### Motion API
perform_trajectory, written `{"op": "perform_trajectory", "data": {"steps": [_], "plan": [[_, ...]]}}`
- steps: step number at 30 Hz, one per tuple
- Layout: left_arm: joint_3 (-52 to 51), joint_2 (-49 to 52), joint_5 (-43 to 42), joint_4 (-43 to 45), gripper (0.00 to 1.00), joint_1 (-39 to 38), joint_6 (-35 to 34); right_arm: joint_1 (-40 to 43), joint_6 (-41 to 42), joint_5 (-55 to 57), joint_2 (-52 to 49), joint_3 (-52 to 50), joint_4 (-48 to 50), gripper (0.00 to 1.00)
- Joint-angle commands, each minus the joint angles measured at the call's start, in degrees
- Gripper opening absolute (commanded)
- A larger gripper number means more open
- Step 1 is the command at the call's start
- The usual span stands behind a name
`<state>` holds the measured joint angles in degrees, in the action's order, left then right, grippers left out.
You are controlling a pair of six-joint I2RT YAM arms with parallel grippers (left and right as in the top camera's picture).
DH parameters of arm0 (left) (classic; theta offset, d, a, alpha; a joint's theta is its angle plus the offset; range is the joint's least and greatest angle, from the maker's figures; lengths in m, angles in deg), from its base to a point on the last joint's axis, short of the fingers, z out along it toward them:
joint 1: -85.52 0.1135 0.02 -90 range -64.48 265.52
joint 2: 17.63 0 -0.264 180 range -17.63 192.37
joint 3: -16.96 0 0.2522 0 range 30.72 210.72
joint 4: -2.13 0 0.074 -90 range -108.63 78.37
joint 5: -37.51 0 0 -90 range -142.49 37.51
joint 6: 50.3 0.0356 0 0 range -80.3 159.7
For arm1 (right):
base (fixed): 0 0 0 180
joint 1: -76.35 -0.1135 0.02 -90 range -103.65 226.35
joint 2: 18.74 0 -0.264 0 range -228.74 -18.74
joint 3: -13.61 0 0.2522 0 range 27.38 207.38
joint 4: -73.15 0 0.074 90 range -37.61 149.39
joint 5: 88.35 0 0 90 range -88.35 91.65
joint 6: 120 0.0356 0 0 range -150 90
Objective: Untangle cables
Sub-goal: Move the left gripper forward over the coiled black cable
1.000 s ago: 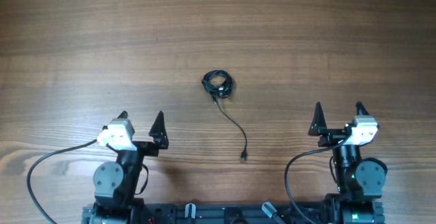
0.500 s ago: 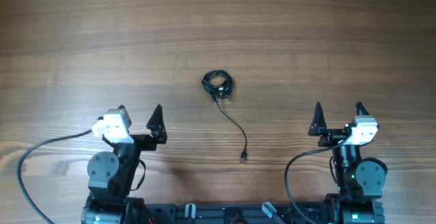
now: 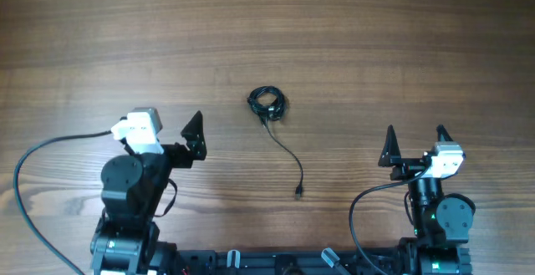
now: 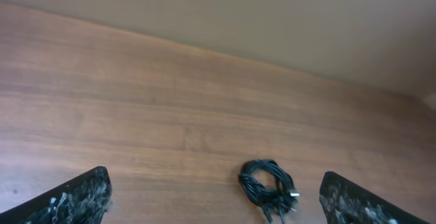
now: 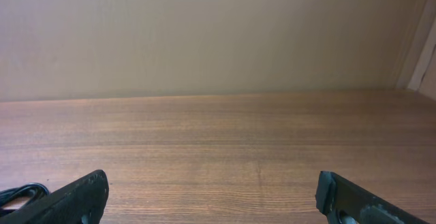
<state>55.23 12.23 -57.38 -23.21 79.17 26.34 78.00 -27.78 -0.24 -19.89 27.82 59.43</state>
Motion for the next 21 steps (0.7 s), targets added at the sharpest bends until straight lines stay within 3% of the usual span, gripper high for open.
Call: {"op": "perform_trajectory", "data": {"steps": [1,15,21], "plan": [[2.4,3.4,-2.1,0.0,1.0,0.2,-4.0,-0.3,-0.7,-0.1,0.7,-0.2,0.2,1.0],[20.6,18.8,-2.4,-15.9,1.0,0.2,-3.6,-0.3,-0.7,-0.1,0.7,-0.2,0.2,1.0],[23.4,23.5,-8.9,-17.9,1.0,0.2,-3.7,-0.3,-0.7,-0.1,0.7,-0.2,0.2,1.0]]}}
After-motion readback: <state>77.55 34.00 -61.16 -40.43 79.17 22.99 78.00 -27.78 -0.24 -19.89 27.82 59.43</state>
